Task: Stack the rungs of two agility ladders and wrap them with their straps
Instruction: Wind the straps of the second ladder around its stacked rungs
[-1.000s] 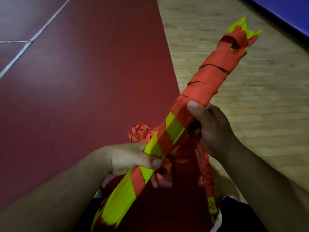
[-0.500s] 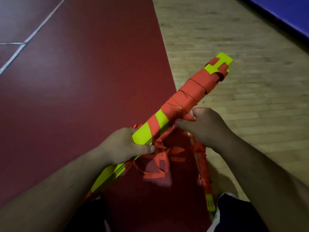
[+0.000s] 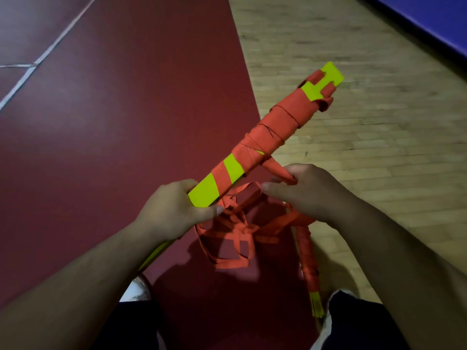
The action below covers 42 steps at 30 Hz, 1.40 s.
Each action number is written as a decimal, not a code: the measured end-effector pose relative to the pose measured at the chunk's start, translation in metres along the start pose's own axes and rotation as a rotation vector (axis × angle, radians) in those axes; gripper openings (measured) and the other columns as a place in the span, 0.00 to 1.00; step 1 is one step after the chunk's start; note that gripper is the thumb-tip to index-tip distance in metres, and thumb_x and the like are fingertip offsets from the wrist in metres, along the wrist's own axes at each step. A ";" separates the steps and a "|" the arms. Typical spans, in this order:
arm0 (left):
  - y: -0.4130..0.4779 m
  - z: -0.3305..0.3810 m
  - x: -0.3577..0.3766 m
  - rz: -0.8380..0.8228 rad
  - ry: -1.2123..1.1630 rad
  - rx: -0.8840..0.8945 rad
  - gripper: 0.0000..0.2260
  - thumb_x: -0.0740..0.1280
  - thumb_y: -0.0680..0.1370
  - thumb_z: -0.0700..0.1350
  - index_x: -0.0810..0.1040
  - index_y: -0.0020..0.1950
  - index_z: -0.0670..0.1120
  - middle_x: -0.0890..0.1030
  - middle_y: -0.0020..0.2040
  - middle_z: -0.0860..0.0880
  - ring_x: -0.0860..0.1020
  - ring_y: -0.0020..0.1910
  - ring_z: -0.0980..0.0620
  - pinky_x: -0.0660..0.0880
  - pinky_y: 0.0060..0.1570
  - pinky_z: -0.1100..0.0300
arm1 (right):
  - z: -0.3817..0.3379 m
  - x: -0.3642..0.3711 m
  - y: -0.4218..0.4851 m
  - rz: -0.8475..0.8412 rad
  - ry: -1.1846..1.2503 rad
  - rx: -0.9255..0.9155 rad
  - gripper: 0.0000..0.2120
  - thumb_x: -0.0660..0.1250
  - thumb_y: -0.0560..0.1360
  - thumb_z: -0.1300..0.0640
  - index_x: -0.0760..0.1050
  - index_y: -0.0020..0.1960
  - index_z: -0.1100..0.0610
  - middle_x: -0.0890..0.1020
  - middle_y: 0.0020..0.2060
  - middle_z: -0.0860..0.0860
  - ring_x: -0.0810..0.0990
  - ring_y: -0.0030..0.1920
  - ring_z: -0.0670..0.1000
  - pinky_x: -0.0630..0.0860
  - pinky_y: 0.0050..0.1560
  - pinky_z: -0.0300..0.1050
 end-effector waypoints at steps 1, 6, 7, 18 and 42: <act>0.000 -0.002 0.000 0.002 -0.001 -0.010 0.18 0.76 0.66 0.63 0.76 0.39 0.52 0.77 0.27 0.52 0.76 0.27 0.55 0.73 0.32 0.53 | -0.003 -0.001 -0.001 0.035 -0.025 -0.019 0.10 0.71 0.75 0.47 0.80 0.41 0.53 0.82 0.34 0.48 0.79 0.34 0.42 0.73 0.36 0.39; 0.001 -0.010 0.002 0.014 -0.003 -0.060 0.18 0.76 0.66 0.64 0.75 0.39 0.52 0.78 0.29 0.51 0.78 0.29 0.55 0.72 0.32 0.54 | -0.011 0.004 -0.001 0.038 0.098 -0.048 0.15 0.63 0.77 0.57 0.73 0.32 0.58 0.76 0.24 0.48 0.73 0.24 0.43 0.69 0.30 0.39; 0.001 -0.009 0.001 0.024 0.013 -0.064 0.19 0.75 0.66 0.64 0.74 0.39 0.52 0.79 0.31 0.51 0.78 0.31 0.54 0.71 0.32 0.54 | -0.011 0.006 -0.001 0.026 0.159 -0.038 0.15 0.64 0.77 0.57 0.73 0.33 0.59 0.76 0.24 0.48 0.73 0.24 0.45 0.70 0.33 0.43; -0.016 0.025 0.040 -0.138 0.034 0.231 0.20 0.70 0.76 0.54 0.62 0.55 0.48 0.71 0.38 0.54 0.74 0.40 0.48 0.60 0.36 0.56 | -0.015 0.003 -0.005 0.245 0.156 0.011 0.27 0.68 0.74 0.34 0.81 0.39 0.59 0.84 0.33 0.55 0.83 0.37 0.55 0.81 0.44 0.57; -0.035 0.045 0.051 -0.763 -0.673 0.070 0.21 0.71 0.68 0.59 0.81 0.56 0.48 0.84 0.51 0.47 0.82 0.49 0.50 0.77 0.55 0.54 | 0.014 0.005 -0.002 0.310 0.713 0.165 0.14 0.69 0.61 0.38 0.78 0.25 0.47 0.68 0.19 0.43 0.68 0.21 0.45 0.64 0.29 0.45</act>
Point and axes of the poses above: each hand's wrist, its own y-axis towards the middle knuckle, its own x-axis out of the palm, z = x × y, the point moved 7 cm from there along y, towards the middle knuckle
